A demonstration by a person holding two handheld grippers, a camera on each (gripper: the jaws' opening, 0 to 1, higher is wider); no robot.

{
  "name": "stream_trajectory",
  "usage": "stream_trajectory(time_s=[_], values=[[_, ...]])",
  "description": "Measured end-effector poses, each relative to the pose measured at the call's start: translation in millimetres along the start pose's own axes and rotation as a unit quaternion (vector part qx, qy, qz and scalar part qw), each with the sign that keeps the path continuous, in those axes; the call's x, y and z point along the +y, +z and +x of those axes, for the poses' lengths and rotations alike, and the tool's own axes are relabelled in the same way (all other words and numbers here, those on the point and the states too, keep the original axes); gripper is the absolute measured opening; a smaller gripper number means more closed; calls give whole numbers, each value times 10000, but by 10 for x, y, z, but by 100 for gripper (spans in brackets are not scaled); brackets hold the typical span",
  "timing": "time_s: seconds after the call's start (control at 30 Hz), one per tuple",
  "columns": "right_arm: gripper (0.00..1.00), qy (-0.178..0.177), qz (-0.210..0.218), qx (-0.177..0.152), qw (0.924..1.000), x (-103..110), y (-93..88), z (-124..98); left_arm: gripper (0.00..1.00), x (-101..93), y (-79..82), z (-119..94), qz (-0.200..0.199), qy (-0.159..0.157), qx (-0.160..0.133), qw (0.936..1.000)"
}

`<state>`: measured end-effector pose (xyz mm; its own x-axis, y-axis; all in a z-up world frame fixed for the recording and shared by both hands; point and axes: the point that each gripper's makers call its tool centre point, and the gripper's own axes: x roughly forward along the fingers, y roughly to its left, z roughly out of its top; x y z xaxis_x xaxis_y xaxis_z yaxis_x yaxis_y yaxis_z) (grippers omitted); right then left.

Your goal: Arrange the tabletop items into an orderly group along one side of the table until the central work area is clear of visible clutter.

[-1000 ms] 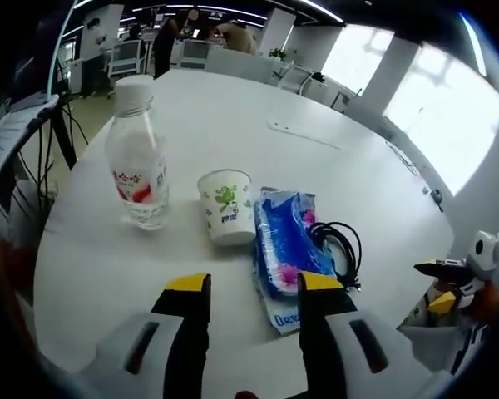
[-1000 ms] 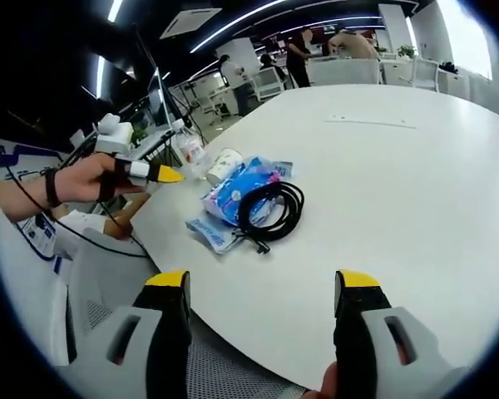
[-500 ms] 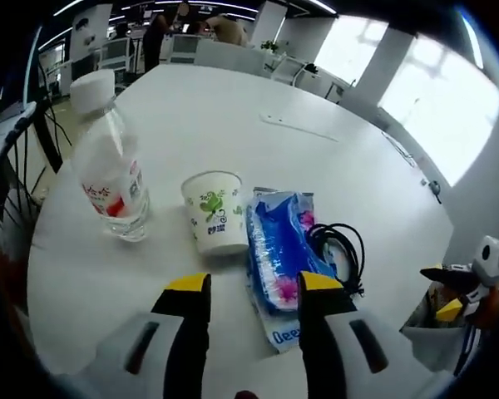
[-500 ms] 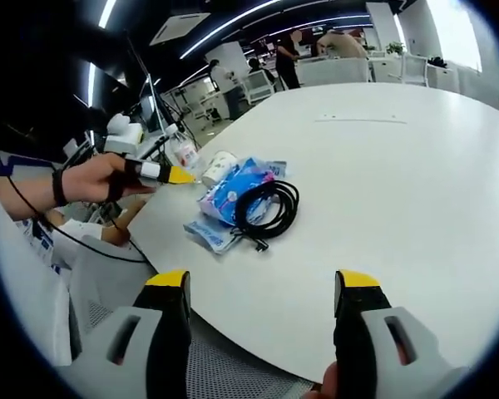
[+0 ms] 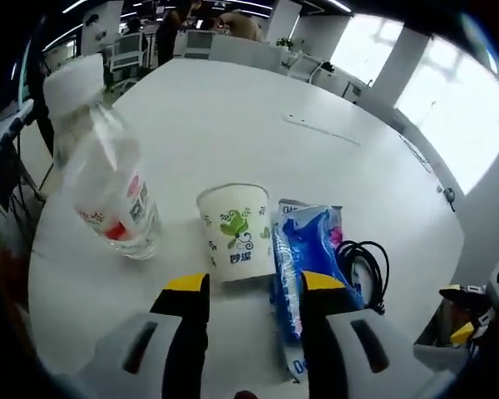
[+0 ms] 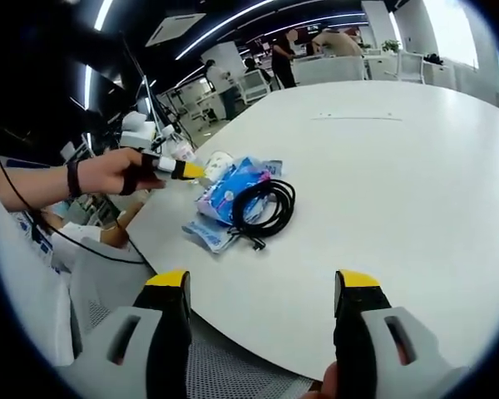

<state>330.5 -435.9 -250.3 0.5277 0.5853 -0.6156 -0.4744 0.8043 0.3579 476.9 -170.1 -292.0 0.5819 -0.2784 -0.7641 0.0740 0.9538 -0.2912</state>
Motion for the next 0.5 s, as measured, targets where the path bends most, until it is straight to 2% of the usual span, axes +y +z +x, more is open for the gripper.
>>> stream_trajectory(time_s=[0.27,0.5], values=[[70,-44,73,64,9999,-41,-70,-17,44,22,33,154,-198,35,66,9998],[70,-80,128,66,9999,-60,-68,-7,41,53,21,260,-609,111,32,9981]])
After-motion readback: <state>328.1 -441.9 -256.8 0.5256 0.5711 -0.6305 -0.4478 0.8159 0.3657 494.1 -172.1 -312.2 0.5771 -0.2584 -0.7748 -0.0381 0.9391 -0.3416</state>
